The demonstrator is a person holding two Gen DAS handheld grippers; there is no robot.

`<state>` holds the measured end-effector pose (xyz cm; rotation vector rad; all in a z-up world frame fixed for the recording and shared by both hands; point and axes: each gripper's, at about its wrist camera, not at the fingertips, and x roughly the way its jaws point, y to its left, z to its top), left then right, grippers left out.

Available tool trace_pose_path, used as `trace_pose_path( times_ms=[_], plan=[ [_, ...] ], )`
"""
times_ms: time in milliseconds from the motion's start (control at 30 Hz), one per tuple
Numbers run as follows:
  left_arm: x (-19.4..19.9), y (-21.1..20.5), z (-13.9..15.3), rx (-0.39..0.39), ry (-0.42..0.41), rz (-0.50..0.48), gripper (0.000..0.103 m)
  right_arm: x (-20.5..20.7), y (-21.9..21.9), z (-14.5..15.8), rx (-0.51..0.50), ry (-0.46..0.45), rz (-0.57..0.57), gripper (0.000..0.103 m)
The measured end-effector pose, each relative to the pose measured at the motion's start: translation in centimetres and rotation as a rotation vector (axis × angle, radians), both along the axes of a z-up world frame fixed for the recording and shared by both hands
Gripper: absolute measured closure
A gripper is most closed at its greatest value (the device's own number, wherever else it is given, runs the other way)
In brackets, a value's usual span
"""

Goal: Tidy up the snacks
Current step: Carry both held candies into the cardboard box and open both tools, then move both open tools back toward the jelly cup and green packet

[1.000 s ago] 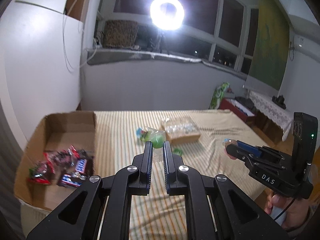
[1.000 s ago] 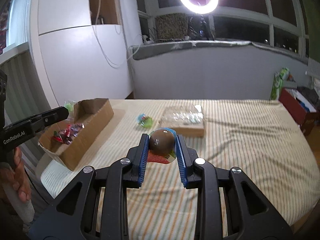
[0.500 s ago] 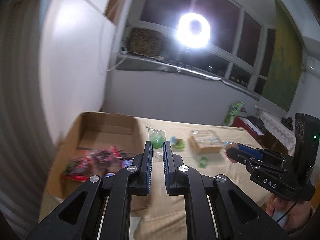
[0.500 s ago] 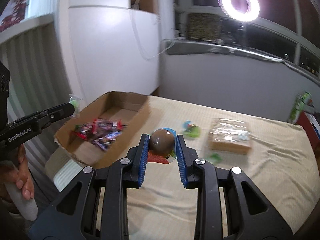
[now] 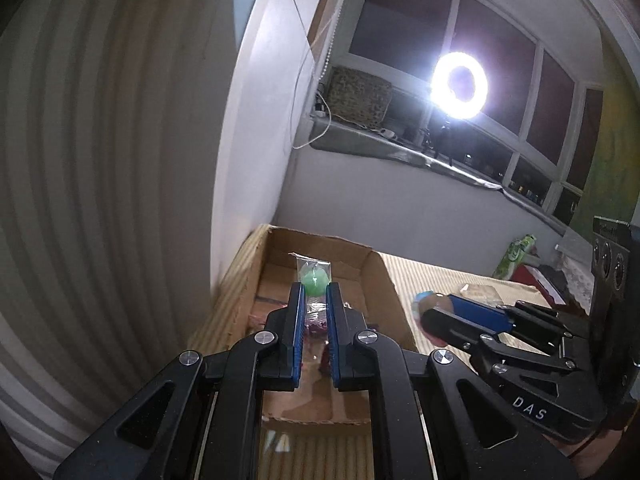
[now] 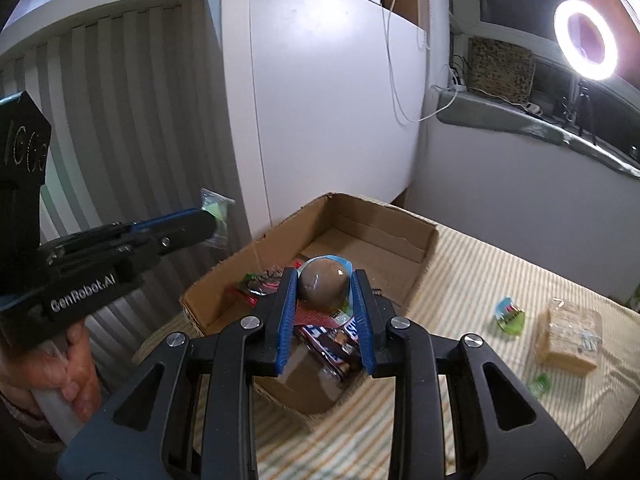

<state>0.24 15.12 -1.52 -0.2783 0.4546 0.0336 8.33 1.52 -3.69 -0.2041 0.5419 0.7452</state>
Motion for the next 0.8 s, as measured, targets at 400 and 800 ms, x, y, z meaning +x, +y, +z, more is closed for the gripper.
trace_pose_path(
  times_ms=[400, 800],
  plan=[
    [2.3, -0.3, -2.2, 0.007, 0.081, 0.015, 0.028, 1.8, 0.7, -4.4, -0.09, 0.045, -0.013, 0.053],
    [0.2, -0.4, -0.3, 0.067, 0.031, 0.06, 0.023, -0.6, -0.8, -1.6, -0.044, -0.011, -0.037, 0.047]
  ],
)
